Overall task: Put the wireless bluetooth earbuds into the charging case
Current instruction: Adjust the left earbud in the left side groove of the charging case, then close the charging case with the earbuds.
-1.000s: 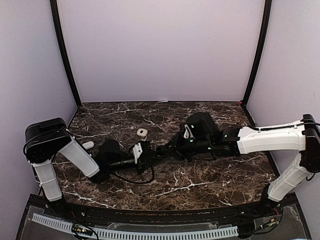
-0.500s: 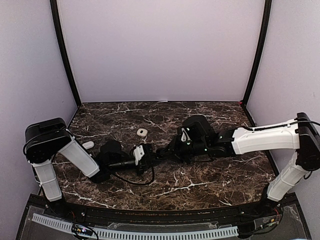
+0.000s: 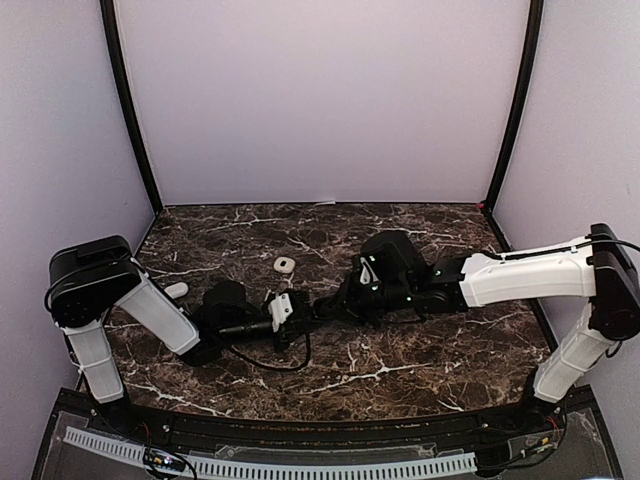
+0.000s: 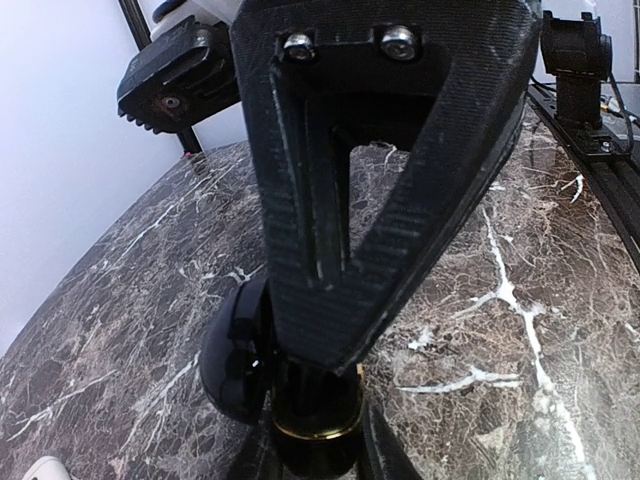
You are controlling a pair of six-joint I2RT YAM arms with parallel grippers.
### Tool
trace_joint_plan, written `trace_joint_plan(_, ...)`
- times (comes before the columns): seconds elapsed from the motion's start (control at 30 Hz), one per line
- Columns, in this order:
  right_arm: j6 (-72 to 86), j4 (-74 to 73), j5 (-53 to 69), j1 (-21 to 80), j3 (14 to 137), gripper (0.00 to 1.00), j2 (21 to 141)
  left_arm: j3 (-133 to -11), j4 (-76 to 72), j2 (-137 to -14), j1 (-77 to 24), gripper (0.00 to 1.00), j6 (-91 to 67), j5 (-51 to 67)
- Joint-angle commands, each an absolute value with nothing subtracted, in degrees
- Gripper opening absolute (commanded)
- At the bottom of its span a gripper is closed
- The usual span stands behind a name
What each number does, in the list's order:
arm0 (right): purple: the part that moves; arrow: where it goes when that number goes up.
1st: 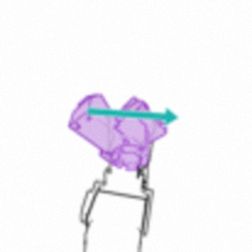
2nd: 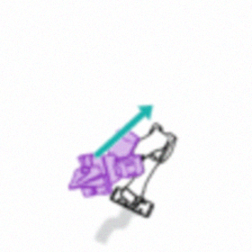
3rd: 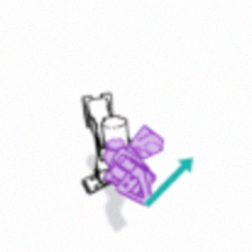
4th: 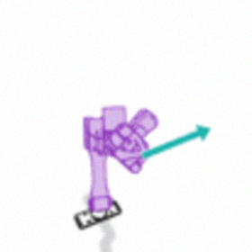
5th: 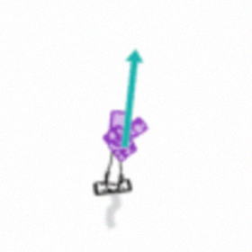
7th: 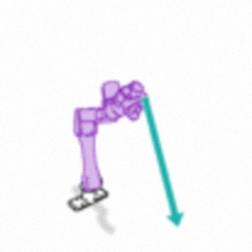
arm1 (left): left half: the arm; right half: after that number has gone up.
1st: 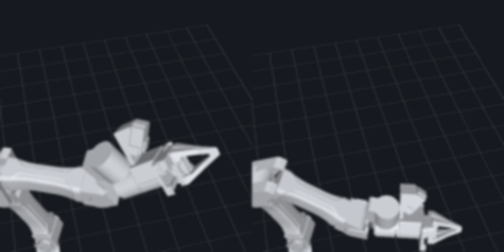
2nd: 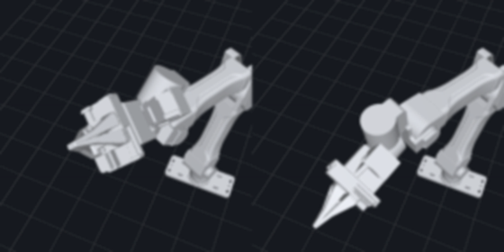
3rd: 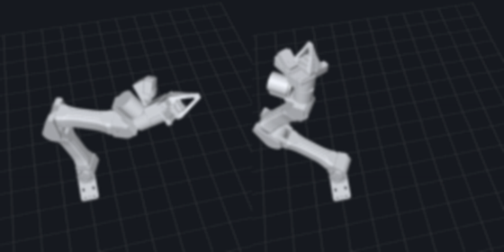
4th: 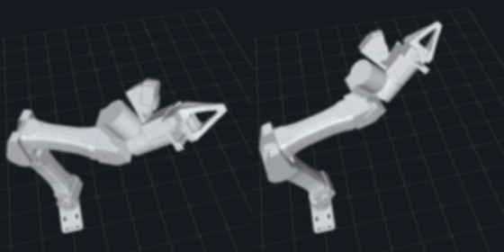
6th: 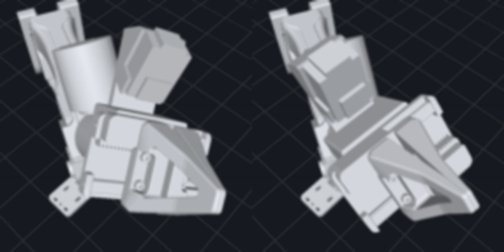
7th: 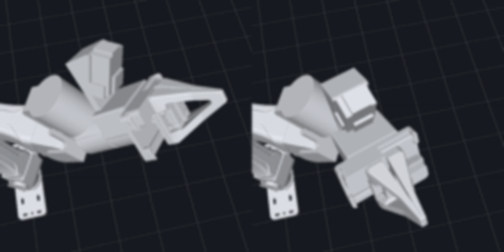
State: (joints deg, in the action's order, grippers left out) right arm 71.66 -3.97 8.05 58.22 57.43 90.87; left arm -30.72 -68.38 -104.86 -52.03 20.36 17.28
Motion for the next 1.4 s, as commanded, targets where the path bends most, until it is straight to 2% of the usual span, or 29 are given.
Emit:
trace_joint_plan(0.0, 67.8, -5.4, 7.0, 57.9, 59.9, 0.09, 91.2, -31.8, -68.5, -102.0, -52.4, 0.12, 20.1, 17.3)
trace_joint_plan(0.43, 62.9, -6.7, 6.4, 57.9, 60.4, 0.04, 89.8, -30.8, -71.0, -102.2, -52.4, 0.12, 18.8, 18.0)
trace_joint_plan(0.57, 62.5, -6.5, 7.4, 58.0, 60.7, 0.11, 90.3, -30.8, -71.1, -102.2, -52.4, 0.12, 18.5, 18.1)
trace_joint_plan(0.8, 60.2, -7.3, 8.1, 57.9, 60.8, 0.18, 88.6, -30.4, -72.9, -102.7, -52.4, 0.12, 17.4, 18.0)
trace_joint_plan(0.93, 53.8, -7.3, 8.0, 57.9, 59.9, 0.22, 85.4, -28.5, -78.0, -103.3, -52.2, 0.12, 15.5, 18.4)
trace_joint_plan(1.1, 42.1, -7.2, 7.3, 56.9, 57.5, 0.25, 79.4, -26.3, -83.4, -103.3, -51.5, 0.12, 13.6, 24.1)
trace_joint_plan(1.37, 27.0, -4.3, 4.7, 55.8, 51.5, 0.29, 72.3, -23.7, -88.3, -102.0, -51.5, 0.12, 18.9, 37.8)
